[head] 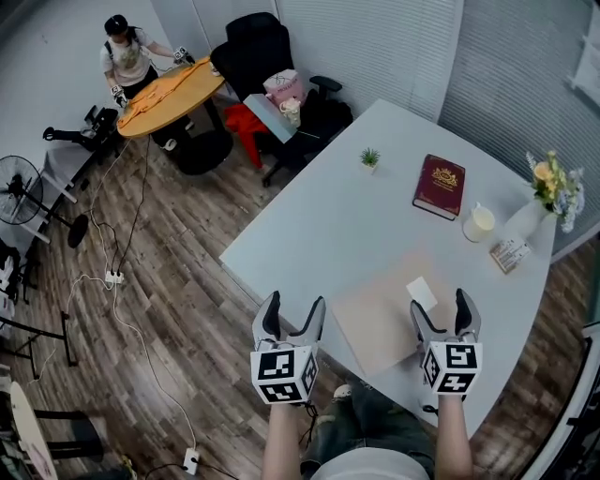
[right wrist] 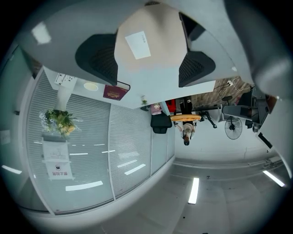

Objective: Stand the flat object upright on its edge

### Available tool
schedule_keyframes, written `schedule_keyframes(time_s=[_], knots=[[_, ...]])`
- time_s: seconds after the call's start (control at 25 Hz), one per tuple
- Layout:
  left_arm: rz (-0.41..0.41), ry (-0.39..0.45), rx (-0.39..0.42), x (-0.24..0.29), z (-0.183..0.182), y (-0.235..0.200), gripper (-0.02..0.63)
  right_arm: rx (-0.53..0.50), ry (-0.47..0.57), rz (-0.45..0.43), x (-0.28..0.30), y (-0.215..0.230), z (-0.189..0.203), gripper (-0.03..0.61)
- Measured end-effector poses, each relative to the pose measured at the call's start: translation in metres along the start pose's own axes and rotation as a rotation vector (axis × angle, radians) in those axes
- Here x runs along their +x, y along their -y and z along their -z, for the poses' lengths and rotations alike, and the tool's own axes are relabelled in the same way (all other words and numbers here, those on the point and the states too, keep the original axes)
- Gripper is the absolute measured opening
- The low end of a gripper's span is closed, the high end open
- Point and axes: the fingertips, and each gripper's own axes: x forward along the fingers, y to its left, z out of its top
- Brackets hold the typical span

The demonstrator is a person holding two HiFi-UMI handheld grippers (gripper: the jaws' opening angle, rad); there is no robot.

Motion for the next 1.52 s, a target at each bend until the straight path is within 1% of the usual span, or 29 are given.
schedule_keyframes(time_s=[0.32,0.52,0.68,0.88,1.08,1.2,1.4,1.52], knots=[[0.125,-0.130,0.010,0.050,0.035,0.024,0.344,0.022,-0.085,0.049,0.012,0.027,0.037,0.440],[0.194,-0.220,0.072,0.073,0.058,0.035,0.344,0.083,-0.145,0.079,0.017,0.044,0.064,0.431],[0.247,-0.276,0.096,0.086,0.070,0.039,0.345,0.129,-0.201,0.095,0.019,0.052,0.088,0.430],[0.318,-0.382,0.180,0.099,0.088,0.047,0.359,0.169,-0.247,0.123,0.017,0.057,0.109,0.431],[0.405,-0.475,0.247,0.111,0.107,0.062,0.368,0.243,-0.276,0.179,0.010,0.066,0.130,0.432],[0.441,-0.522,0.289,0.117,0.119,0.069,0.371,0.313,-0.293,0.203,0.008,0.073,0.142,0.433],[0.521,-0.600,0.276,0.124,0.136,0.081,0.374,0.431,-0.344,0.196,0.009,0.080,0.161,0.445],[0.557,-0.650,0.300,0.126,0.146,0.084,0.378,0.487,-0.375,0.184,0.011,0.081,0.170,0.467]])
